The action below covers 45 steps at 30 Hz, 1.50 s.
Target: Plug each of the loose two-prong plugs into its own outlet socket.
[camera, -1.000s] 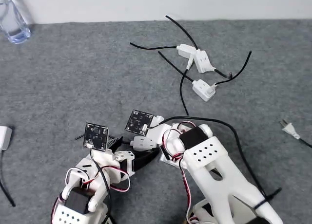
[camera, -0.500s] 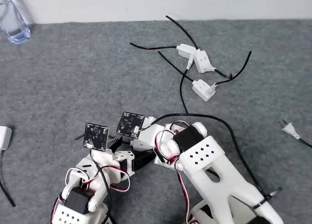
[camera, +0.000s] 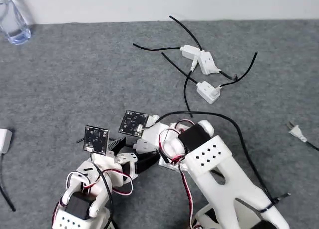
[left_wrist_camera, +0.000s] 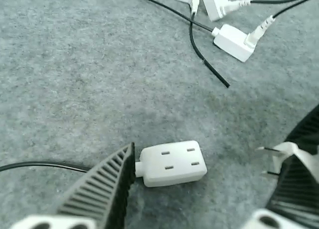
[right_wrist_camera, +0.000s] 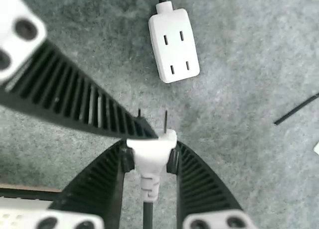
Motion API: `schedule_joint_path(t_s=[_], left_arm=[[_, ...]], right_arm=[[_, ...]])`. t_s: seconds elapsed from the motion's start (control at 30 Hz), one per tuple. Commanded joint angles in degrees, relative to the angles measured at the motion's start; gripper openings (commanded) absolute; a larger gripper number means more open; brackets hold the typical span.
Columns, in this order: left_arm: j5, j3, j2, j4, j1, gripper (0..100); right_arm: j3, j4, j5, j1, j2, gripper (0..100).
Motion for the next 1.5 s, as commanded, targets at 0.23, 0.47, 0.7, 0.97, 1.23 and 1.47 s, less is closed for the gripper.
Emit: schedule_joint_path(t_s=[0.23, 0.47, 0.7, 0.97, 1.23, 1.47], left_arm=[[0.09, -0.4, -0.53, 0.35, 0.18, 42], [0.09, -0.4, -0.53, 0.35, 0.18, 42], [0.09, -0.4, -0.53, 0.35, 0.18, 42], [0.0, -0.4, -0.53, 0.35, 0.18, 42], [0.0, -0.4, -0.53, 0.35, 0.18, 42], [0.0, -0.4, -0.53, 0.35, 0.18, 42]], right_arm=[[-7.3, 1.89, -0.53, -0.4, -1.89, 0.6], [-10.2, 2.77, -0.53, -0.22, -1.89, 0.6], [-11.34, 2.59, -0.53, -0.22, -1.89, 0.6], [-12.31, 2.15, -1.05, -0.13, -1.89, 0.6], [-13.45, 2.15, -2.11, -0.22, -1.8, 0.6], [-13.1, 2.07, -2.64, -0.22, -1.8, 0.6]])
